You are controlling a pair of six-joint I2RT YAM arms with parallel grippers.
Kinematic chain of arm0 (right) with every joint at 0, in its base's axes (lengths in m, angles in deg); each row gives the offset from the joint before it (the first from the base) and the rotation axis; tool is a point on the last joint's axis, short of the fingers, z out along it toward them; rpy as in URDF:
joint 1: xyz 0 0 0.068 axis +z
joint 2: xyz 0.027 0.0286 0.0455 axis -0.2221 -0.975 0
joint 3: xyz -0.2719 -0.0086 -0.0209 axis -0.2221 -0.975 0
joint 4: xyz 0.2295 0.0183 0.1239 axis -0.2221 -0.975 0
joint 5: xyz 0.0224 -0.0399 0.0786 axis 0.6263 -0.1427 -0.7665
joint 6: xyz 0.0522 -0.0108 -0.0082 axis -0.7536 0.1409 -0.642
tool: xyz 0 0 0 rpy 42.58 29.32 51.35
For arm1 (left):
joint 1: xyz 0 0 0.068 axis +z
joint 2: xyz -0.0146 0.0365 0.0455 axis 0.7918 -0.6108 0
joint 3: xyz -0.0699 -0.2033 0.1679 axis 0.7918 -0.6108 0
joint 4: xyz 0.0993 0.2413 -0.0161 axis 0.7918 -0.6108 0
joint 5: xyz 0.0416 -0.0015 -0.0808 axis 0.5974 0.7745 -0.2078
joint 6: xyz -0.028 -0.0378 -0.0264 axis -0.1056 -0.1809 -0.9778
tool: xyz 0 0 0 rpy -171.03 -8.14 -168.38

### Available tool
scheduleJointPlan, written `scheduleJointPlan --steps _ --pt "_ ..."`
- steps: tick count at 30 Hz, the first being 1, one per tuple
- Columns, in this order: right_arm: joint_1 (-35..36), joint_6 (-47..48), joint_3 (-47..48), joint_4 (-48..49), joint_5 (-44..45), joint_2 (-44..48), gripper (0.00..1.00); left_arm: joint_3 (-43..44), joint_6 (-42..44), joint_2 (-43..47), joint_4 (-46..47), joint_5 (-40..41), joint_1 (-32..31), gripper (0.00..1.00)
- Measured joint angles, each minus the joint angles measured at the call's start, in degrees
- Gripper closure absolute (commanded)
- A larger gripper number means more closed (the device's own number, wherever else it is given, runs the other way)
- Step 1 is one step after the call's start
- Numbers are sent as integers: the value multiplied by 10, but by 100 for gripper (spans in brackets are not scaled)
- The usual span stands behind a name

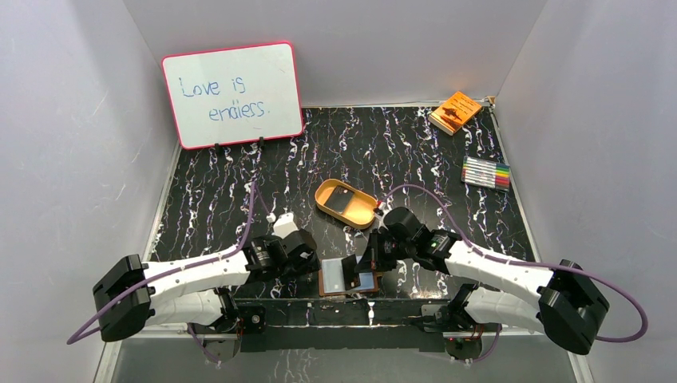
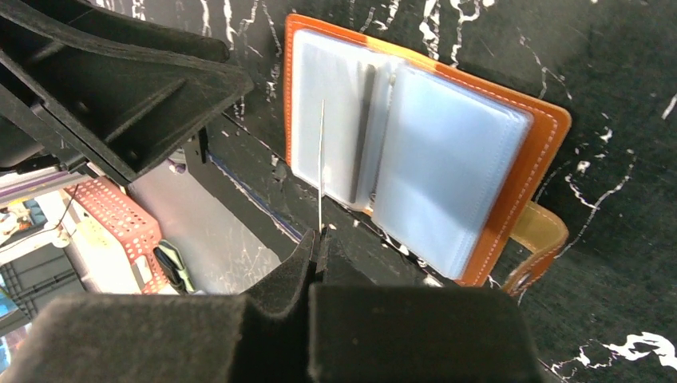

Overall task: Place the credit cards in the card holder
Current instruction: Insert the credit card into the card holder.

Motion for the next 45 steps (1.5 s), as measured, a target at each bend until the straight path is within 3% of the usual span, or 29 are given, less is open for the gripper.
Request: scheduleJointPlan --steps 45 --pt "-20 -11 -38 33 -29 -39 100 -17 -2 -43 26 -16 0 44"
